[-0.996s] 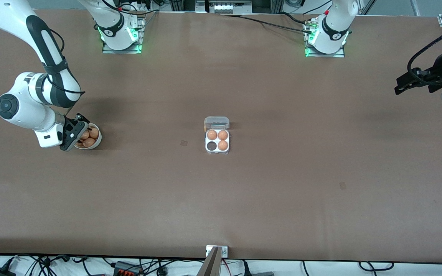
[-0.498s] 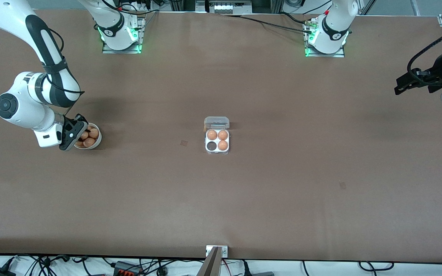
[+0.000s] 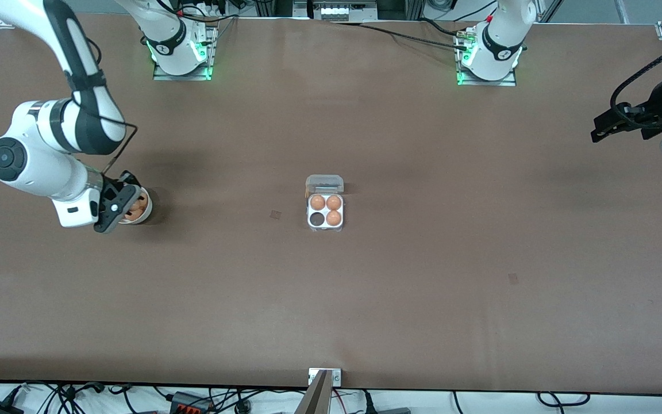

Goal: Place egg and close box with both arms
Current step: 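Lower the right gripper and grasp one brown egg from the bowl, then carry the egg with the right gripper to the carton's empty slot, then lower the egg into the empty slot and open the right gripper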

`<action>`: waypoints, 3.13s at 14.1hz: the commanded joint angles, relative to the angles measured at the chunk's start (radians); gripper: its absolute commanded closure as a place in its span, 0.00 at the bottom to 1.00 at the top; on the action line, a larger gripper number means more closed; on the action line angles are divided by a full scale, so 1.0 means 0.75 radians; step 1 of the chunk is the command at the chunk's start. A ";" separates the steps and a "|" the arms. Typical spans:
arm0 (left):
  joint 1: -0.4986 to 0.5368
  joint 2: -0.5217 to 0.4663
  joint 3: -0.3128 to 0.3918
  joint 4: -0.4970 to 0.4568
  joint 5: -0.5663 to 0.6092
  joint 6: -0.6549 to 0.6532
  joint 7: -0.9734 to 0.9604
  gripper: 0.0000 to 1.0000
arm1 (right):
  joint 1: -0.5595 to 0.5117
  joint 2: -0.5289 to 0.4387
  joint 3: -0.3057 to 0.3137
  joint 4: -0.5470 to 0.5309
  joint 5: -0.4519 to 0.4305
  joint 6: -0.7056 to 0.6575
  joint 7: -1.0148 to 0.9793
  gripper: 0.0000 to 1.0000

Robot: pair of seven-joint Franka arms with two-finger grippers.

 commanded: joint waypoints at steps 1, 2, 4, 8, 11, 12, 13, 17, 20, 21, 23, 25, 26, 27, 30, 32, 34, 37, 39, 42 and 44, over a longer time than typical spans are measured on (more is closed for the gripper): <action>0.008 0.011 -0.008 0.029 0.019 -0.022 0.018 0.00 | 0.163 0.026 -0.008 0.089 0.014 -0.038 0.178 0.79; 0.010 0.011 -0.008 0.029 0.019 -0.022 0.018 0.00 | 0.198 0.044 -0.006 0.103 0.021 -0.025 0.235 0.79; 0.012 0.011 -0.008 0.029 0.019 -0.022 0.018 0.00 | 0.316 0.103 -0.006 0.189 0.021 0.001 0.405 0.79; 0.006 0.011 -0.008 0.031 0.019 -0.022 0.018 0.00 | 0.550 0.265 -0.006 0.334 0.021 0.136 0.826 0.79; 0.004 0.011 -0.008 0.031 0.019 -0.022 0.018 0.00 | 0.662 0.349 -0.006 0.336 0.021 0.371 1.045 0.79; 0.004 0.011 -0.008 0.031 0.019 -0.022 0.018 0.00 | 0.689 0.371 -0.006 0.336 0.021 0.426 1.111 0.79; 0.006 0.011 -0.008 0.031 0.019 -0.022 0.018 0.00 | 0.713 0.396 -0.006 0.338 0.019 0.475 1.172 0.79; 0.006 0.011 -0.008 0.031 0.019 -0.022 0.018 0.00 | 0.801 0.469 -0.006 0.377 0.017 0.588 1.297 0.79; 0.006 0.011 -0.008 0.031 0.019 -0.022 0.018 0.00 | 0.842 0.496 -0.010 0.389 0.000 0.596 1.310 0.79; 0.004 0.011 -0.008 0.031 0.019 -0.022 0.018 0.00 | 0.843 0.514 -0.010 0.389 -0.004 0.601 1.312 0.79; 0.004 0.011 -0.008 0.031 0.019 -0.022 0.018 0.00 | 0.845 0.541 -0.010 0.383 -0.024 0.708 1.310 0.80; 0.004 0.011 -0.008 0.031 0.019 -0.022 0.018 0.00 | 0.843 0.545 -0.012 0.377 -0.024 0.752 1.310 0.80; 0.004 0.011 -0.008 0.031 0.019 -0.022 0.018 0.00 | 0.843 0.545 -0.014 0.377 -0.024 0.756 1.312 0.80; 0.004 0.011 -0.008 0.031 0.019 -0.022 0.018 0.00 | 0.843 0.547 -0.018 0.377 -0.024 0.760 1.297 0.80; 0.004 0.011 -0.008 0.031 0.019 -0.022 0.018 0.00 | 0.844 0.566 -0.020 0.377 -0.043 0.791 1.291 0.80; 0.004 0.011 -0.008 0.031 0.019 -0.022 0.018 0.00 | 0.843 0.580 -0.020 0.375 -0.059 0.811 1.289 0.80; 0.004 0.011 -0.008 0.031 0.019 -0.022 0.018 0.00 | 0.843 0.586 -0.020 0.373 -0.076 0.834 1.291 0.80; 0.006 0.011 -0.008 0.031 0.019 -0.022 0.018 0.00 | 0.845 0.586 -0.020 0.365 -0.076 0.834 1.301 0.26; 0.006 0.011 -0.008 0.031 0.019 -0.022 0.018 0.00 | 0.845 0.586 -0.020 0.363 -0.076 0.830 1.308 0.00; 0.006 0.011 -0.008 0.031 0.019 -0.022 0.018 0.00 | 0.838 0.572 -0.020 0.363 -0.076 0.801 1.305 0.00; 0.006 0.011 -0.008 0.031 0.019 -0.022 0.018 0.00 | 0.834 0.537 -0.020 0.365 -0.074 0.710 1.305 0.00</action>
